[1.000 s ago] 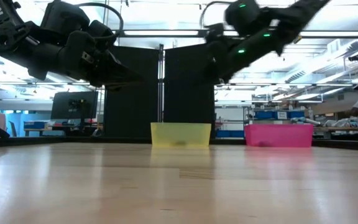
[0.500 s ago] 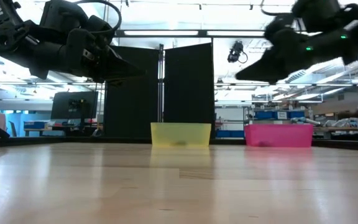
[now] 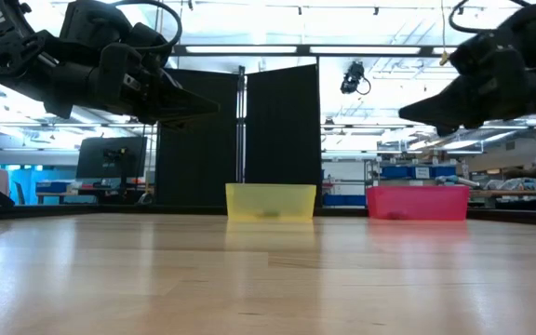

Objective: Sort batteries
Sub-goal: Return to Home Position

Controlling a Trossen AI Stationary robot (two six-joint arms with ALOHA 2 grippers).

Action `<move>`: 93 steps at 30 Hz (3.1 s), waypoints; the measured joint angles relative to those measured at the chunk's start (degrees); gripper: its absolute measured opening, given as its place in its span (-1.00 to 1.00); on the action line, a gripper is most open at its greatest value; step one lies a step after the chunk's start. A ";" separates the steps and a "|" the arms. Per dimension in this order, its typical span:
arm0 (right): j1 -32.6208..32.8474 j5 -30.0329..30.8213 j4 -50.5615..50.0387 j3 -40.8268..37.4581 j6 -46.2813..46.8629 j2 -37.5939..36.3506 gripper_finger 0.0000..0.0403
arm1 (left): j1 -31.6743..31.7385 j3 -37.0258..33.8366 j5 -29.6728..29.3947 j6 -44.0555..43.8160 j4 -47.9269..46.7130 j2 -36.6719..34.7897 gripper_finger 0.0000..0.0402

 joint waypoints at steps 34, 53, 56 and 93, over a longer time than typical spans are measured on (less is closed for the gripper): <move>-0.11 -0.47 -14.78 -1.80 -1.94 -19.42 -0.97 | 1.62 -15.76 0.30 -1.17 -22.19 -44.49 -0.97; -2.96 -3.47 -32.06 -1.74 -4.08 -41.60 -0.98 | 5.01 -15.52 -6.66 -1.24 -53.41 -75.96 -0.95; -4.11 -3.48 -32.05 -1.74 -3.21 -40.77 -0.98 | 5.14 -15.52 -6.79 -0.81 -53.42 -76.06 -0.95; -9.73 4.50 -30.70 -1.76 -8.37 -41.32 -0.84 | 5.77 -15.85 -9.17 -1.36 -52.78 -76.30 -0.95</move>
